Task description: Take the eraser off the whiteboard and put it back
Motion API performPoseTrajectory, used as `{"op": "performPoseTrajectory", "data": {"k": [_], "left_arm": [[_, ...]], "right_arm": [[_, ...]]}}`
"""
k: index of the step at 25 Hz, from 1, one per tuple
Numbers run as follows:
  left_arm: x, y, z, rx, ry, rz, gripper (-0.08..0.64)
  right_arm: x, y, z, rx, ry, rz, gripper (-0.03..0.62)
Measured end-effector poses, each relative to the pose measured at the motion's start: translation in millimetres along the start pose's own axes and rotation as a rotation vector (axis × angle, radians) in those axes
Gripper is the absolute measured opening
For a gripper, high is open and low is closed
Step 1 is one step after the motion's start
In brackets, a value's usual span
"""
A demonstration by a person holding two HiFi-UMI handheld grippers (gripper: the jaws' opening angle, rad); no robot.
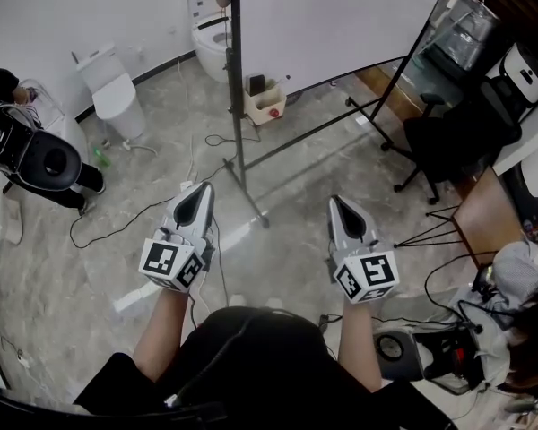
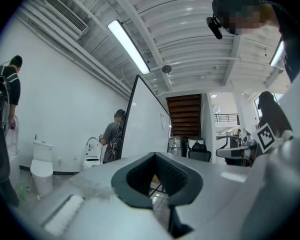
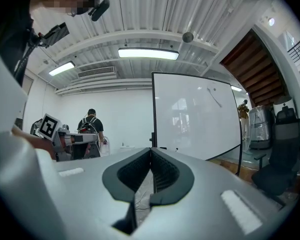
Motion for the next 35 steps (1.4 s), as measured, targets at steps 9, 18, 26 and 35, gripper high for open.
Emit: {"op": "performPoseTrajectory", "data": {"k": [9,18,26,35], "left_arm": [[1.7,-18.5,7.8,-0.028,0.016,0.004,0.005],[8.3,-40.6,6.3,-0.082,0.023,-0.010,0.005],[10.7,-45.3,16.7,-0.091,0.032,-0.001,0.005],[21.2,-32.9,34.0,-0.078,0.029,-0.007,0.005]], "right_arm": [[-1.2,-16.8,-6.8,-0.039,0.008,0.013,0.009],[3.4,-37.2,-14.9,-0.078,0.030,0.028,0.009],[4.9,-51.8,-7.4,-0.099,0.031,0.042,0.009],[13.0,-57.0,13.7,-0.101,0.040,0.043,0.009]]}}
Point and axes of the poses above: the fingertips, and each gripper's own axes: z forward along the fingers, y to its left, x out of its underside, the point moved 5 cm from there along -z, backward along the fingers, and after that the axes turned 11 degrees about z, right-handed, at the moved point
